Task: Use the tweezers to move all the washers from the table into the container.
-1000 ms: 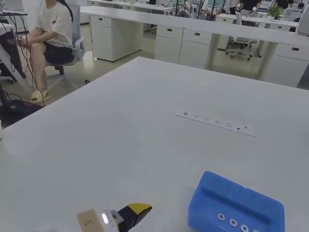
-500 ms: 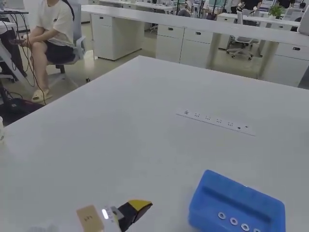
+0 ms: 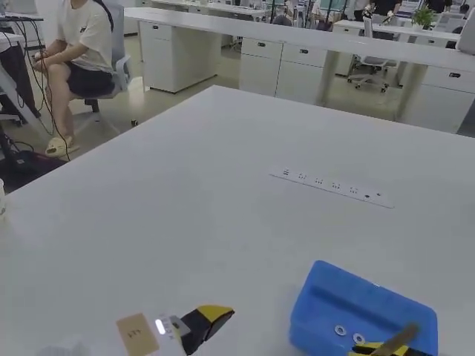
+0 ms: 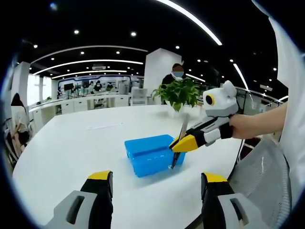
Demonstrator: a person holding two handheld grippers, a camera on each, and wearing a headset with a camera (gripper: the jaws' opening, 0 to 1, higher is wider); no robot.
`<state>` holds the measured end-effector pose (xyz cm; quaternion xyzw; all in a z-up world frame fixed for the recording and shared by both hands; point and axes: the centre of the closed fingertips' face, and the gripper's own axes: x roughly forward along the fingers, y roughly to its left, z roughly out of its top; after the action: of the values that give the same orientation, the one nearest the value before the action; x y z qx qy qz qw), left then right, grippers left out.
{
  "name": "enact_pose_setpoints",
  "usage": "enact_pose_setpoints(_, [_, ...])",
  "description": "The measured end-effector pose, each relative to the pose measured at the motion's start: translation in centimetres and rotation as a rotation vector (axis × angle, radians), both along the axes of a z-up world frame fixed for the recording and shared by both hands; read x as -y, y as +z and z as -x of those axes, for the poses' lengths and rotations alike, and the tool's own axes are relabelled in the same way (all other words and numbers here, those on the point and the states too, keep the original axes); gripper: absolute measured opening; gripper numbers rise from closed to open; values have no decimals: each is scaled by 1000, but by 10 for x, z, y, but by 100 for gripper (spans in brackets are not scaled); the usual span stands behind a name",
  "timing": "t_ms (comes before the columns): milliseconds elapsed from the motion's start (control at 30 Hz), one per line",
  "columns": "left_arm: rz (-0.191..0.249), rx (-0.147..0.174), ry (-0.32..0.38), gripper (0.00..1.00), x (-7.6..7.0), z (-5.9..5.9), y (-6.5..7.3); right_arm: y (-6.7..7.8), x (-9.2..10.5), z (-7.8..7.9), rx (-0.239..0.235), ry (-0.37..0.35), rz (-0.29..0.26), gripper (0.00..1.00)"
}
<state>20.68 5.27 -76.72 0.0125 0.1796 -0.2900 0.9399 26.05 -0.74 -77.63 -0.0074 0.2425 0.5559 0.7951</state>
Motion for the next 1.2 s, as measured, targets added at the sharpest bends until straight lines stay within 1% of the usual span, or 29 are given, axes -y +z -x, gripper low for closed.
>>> enact_pose_setpoints(100, [3, 1, 1, 77, 0, 0, 0, 2, 0, -5, -7, -12, -14, 3])
enact_pose_setpoints(267, [29, 14, 2, 77, 1, 0, 5, 8, -1, -16, -38, -40, -57, 3])
enact_pose_setpoints(367, [32, 17, 3, 78, 1, -1, 6, 11, -2, -23, -50, -54, -72, 3])
enact_pose_setpoints(400, [32, 17, 3, 78, 1, -1, 6, 11, -3, -26, -58, -61, -82, 3])
enact_pose_setpoints(567, [35, 19, 7, 78, 0, -1, 6, 13, -6, -42, -70, -80, -100, 3])
enact_pose_setpoints(700, [37, 19, 10, 78, 0, -1, 7, 9, -10, -54, -91, -98, -113, 3])
enact_pose_setpoints(867, [40, 19, 8, 78, 0, -1, 7, -1, -14, -64, -112, -118, -107, 3])
enact_pose_setpoints(1000, [43, 19, 9, 78, 0, -1, 7, -6, -16, -73, -115, -132, -105, 3])
enact_pose_setpoints(1067, [52, 22, 10, 78, 0, -1, 8, -9, -17, -76, -115, -137, -98, 3])
enact_pose_setpoints(1200, [73, 27, 15, 78, 0, -2, 12, -15, -22, -80, -101, -131, -84, 3])
